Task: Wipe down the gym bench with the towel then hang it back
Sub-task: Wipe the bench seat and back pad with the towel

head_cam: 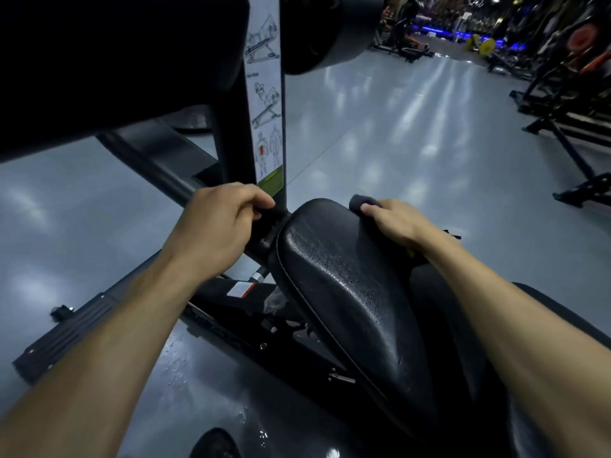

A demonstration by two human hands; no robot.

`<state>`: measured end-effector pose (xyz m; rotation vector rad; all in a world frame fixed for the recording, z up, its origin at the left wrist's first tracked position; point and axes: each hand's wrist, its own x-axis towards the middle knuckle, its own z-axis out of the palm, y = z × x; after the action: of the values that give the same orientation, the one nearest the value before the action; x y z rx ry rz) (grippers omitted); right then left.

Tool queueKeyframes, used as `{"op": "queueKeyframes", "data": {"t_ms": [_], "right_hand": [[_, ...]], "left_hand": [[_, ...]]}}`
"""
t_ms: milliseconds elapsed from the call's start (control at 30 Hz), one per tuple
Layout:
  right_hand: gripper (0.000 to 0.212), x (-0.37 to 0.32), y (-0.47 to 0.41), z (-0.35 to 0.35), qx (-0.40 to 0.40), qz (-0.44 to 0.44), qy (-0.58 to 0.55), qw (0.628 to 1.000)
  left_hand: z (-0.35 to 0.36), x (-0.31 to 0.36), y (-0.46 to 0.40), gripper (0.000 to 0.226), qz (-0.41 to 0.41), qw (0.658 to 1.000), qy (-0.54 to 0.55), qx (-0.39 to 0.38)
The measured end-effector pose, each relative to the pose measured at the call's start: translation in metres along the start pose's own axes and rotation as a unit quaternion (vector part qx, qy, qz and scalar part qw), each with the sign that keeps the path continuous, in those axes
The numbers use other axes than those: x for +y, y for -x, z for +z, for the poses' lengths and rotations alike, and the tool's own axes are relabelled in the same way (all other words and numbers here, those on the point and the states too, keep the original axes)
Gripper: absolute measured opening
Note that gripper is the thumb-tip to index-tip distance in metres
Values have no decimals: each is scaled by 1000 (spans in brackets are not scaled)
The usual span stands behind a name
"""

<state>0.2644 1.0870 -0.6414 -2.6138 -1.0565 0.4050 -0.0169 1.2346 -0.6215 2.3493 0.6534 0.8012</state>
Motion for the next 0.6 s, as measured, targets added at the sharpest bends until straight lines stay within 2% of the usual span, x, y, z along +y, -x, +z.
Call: {"op": "queueKeyframes", "data": {"t_ms": [167, 233, 300, 433, 500, 600], "right_hand": [[43, -76, -16, 10, 11, -108, -5, 994], [42, -103, -16, 16, 11, -174, 41, 984], [38, -116, -11, 21, 15, -208, 91, 974], [36, -123, 16, 26, 52, -251, 113, 960], [39, -136, 40, 31, 76, -301, 131, 941], [38, -147, 92, 55, 69, -394, 171, 900]], "left_hand": [[-18, -11, 10, 40, -21, 999, 31, 36], [-24, -16, 13, 41, -33, 998, 29, 44], [-28, -19, 16, 41, -44, 997, 31, 49], [-31, -17, 23, 41, -51, 997, 39, 53], [-32, -14, 27, 40, -49, 996, 46, 61], [-32, -8, 35, 39, -50, 995, 51, 74]]}}
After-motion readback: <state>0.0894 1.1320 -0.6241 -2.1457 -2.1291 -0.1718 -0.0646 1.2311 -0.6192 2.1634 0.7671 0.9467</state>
